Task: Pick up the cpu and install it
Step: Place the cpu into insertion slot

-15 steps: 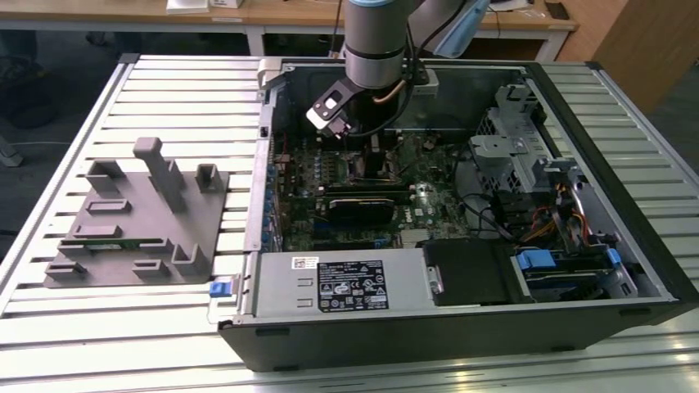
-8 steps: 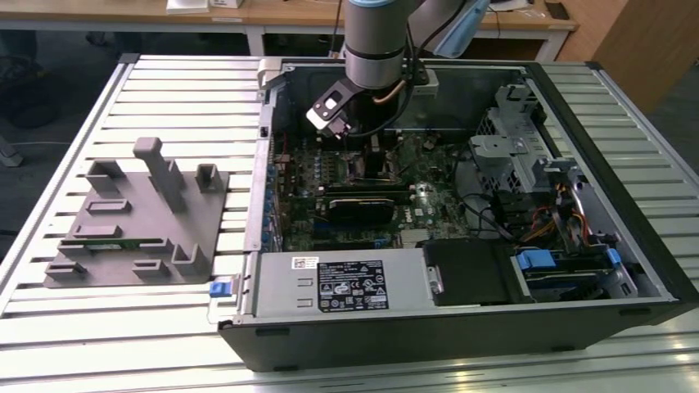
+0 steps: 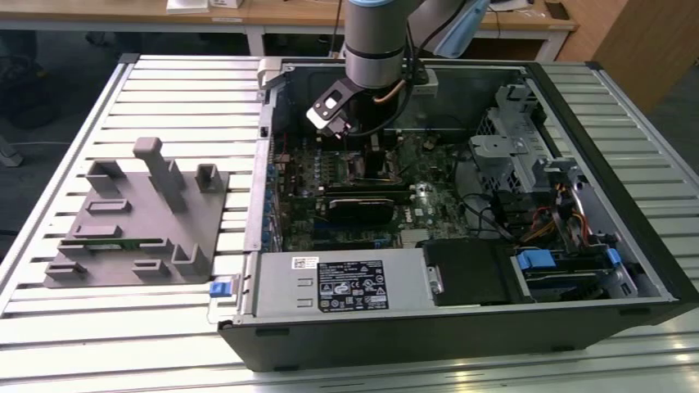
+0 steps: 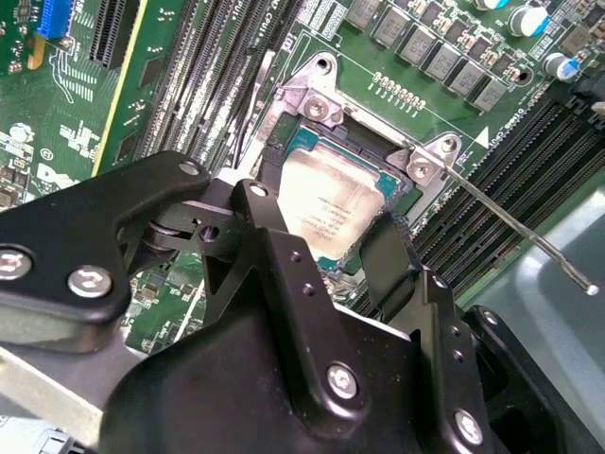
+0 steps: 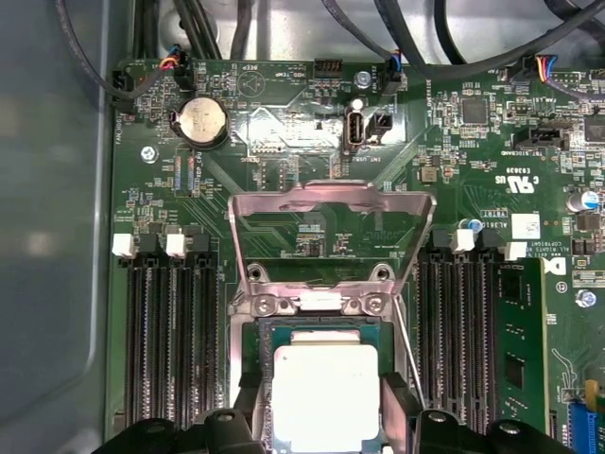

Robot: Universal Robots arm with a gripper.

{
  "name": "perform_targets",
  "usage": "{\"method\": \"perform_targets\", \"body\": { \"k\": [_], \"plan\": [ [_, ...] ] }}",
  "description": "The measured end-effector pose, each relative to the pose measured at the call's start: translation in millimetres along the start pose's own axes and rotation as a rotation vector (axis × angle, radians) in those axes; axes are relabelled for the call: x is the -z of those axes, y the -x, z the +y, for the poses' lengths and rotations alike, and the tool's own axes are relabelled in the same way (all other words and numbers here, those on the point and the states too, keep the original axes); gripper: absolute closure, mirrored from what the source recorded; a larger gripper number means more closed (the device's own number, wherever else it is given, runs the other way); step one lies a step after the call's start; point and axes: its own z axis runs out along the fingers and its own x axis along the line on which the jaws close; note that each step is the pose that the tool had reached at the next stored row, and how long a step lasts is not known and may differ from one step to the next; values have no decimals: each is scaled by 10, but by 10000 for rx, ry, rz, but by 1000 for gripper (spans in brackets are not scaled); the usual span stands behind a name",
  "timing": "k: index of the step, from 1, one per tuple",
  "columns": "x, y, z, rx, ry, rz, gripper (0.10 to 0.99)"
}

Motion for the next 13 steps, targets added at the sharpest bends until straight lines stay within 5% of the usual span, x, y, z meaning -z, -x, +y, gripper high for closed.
{"method": "perform_targets", "body": {
  "k": [5,13],
  "plan": [
    [-2,-15,0,-2,-1,60,482],
    [-1,-12,0,-5,-2,31,482]
  ]
}}
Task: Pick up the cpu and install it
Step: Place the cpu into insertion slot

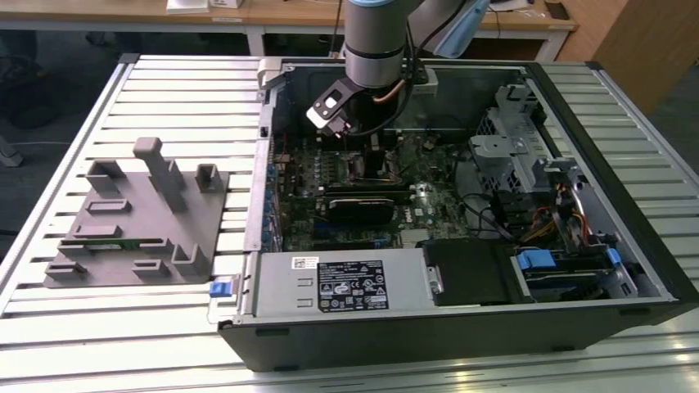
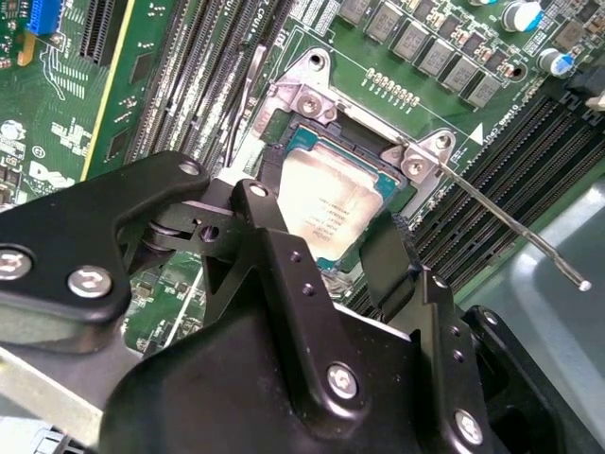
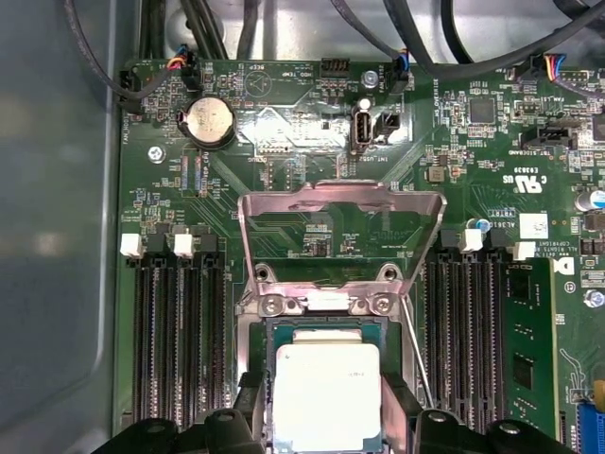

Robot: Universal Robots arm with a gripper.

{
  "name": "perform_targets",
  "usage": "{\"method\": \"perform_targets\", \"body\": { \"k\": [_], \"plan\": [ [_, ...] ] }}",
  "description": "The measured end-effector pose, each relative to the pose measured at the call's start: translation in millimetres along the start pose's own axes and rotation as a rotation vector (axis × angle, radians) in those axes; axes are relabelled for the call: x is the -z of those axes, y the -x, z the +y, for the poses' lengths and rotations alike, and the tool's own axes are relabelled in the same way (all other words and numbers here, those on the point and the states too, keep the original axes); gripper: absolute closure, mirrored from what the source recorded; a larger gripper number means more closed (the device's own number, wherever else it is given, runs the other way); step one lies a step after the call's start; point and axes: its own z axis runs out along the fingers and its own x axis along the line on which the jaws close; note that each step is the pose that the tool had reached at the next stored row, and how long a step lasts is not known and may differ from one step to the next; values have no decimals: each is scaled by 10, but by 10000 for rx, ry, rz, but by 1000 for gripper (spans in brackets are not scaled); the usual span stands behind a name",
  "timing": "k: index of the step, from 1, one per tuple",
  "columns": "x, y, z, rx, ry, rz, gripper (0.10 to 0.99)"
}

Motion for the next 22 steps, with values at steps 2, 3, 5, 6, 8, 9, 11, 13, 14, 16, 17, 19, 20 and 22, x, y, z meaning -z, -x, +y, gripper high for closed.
{"method": "perform_targets", "body": {
  "k": [2,3,5,6,8,9,11,13,14,16,17,19,20,22],
  "plan": [
    [0,3,0,0,1,-3,482],
    [0,3,1,0,1,-3,482],
    [12,4,1,0,-2,-5,482],
    [21,4,2,0,-3,-3,482],
    [44,4,3,1,-7,-3,482],
    [59,5,4,1,-8,-2,482],
    [88,6,6,1,-13,-3,482],
    [110,6,9,2,-26,-4,494],
    [116,6,10,2,-34,-4,494],
    [127,7,12,3,-56,-4,616],
    [132,7,13,2,-60,-5,616],
    [142,7,13,2,-67,-5,675],
    [148,7,14,3,-68,-5,733],
    [164,8,15,4,-81,-4,792]
  ]
}}
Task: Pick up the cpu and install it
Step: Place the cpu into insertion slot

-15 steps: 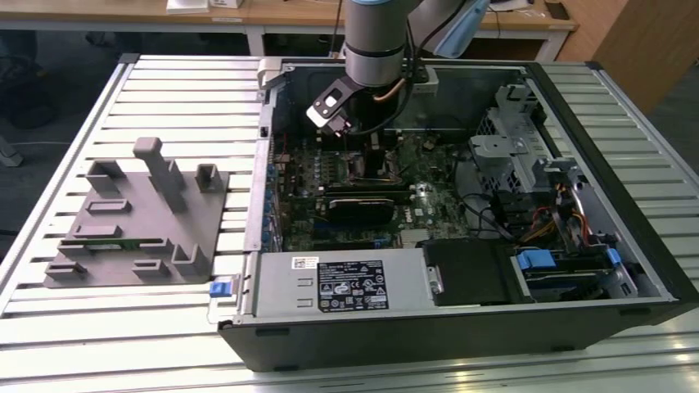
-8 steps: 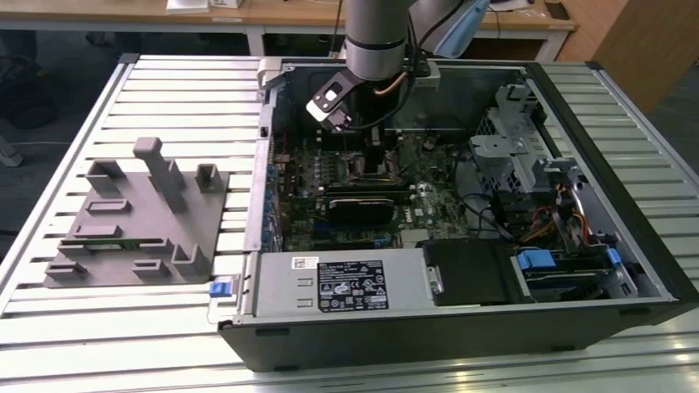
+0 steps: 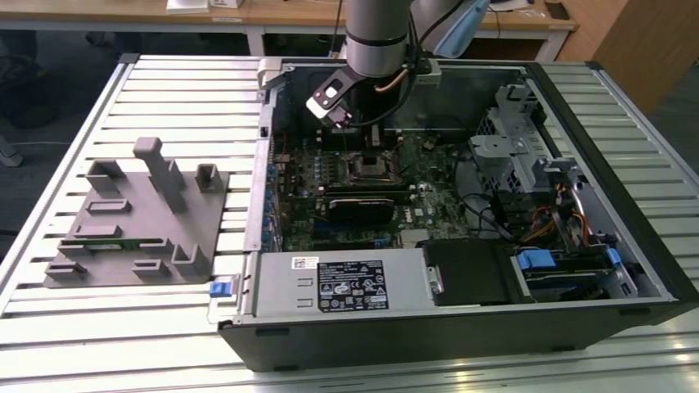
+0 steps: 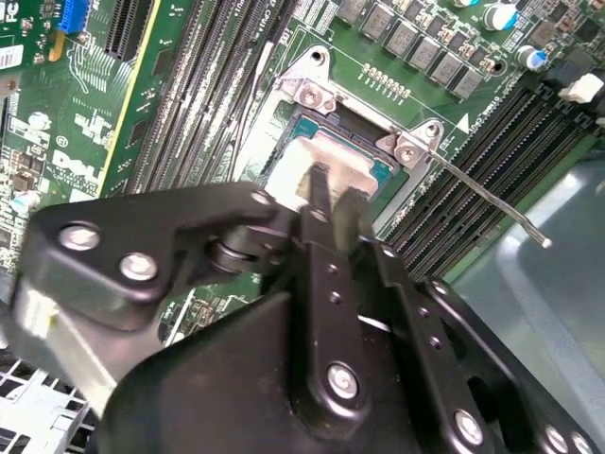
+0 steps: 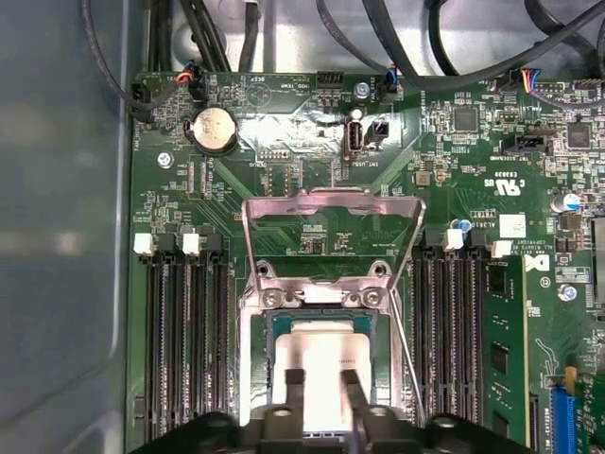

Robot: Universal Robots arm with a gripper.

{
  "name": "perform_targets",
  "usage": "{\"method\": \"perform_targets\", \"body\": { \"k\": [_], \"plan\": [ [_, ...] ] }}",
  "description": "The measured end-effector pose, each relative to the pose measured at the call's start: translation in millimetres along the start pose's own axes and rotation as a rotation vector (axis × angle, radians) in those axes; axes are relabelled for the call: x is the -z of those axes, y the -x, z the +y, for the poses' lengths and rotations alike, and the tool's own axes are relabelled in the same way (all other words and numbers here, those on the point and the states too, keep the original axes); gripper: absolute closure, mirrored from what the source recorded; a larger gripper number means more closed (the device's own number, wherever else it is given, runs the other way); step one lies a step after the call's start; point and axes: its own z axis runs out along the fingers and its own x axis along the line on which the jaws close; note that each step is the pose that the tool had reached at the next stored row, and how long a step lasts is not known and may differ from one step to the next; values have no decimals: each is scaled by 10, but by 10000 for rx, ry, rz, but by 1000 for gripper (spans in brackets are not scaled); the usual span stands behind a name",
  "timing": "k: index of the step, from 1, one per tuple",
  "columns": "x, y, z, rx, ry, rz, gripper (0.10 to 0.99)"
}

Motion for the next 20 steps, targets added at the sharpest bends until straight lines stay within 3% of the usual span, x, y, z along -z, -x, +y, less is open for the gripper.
{"method": "perform_targets", "body": {
  "k": [5,20],
  "plan": [
    [26,1,1,0,-14,-1,980],
    [113,3,6,-1,-20,3,980]
  ]
}}
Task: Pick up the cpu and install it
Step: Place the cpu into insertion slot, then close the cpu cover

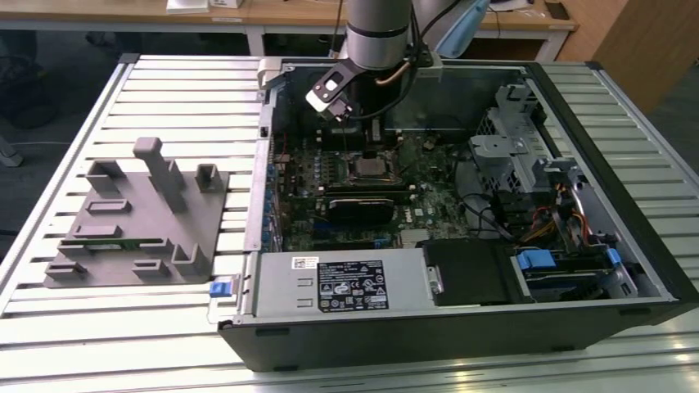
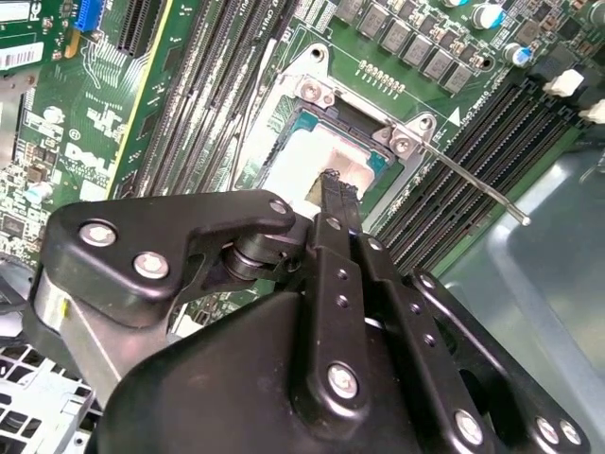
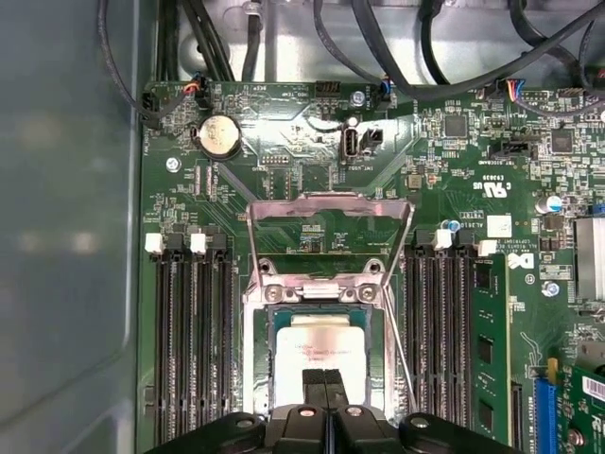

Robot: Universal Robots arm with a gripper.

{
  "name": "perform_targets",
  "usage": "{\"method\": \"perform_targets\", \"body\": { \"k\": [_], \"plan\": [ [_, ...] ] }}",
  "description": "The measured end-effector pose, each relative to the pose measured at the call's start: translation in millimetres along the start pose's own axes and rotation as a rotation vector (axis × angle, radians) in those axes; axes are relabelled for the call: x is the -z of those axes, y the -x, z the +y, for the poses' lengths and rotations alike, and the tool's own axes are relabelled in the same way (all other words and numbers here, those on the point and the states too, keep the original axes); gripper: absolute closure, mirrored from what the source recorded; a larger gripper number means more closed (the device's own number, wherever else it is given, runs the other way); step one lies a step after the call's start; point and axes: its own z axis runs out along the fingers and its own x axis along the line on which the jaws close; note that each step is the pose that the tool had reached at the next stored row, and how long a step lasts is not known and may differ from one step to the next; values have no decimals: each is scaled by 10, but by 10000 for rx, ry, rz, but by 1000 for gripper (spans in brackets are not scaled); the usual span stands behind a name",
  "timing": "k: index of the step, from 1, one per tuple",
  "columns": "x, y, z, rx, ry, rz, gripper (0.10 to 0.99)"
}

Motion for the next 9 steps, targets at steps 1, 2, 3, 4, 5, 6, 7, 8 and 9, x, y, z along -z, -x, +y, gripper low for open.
{"method": "perform_targets", "body": {
  "k": [1,2,3,4,5,6,7,8,9],
  "plan": [
    [9,0,1,0,0,1,980],
    [19,1,1,0,-1,1,980],
    [28,1,1,0,-3,0,980],
    [38,1,2,0,-5,1,980],
    [49,2,2,0,-6,0,980],
    [60,2,3,1,-6,0,980],
    [75,2,4,1,-6,1,980],
    [91,2,5,0,-6,2,980],
    [106,3,6,0,-9,3,980]
  ]
}}
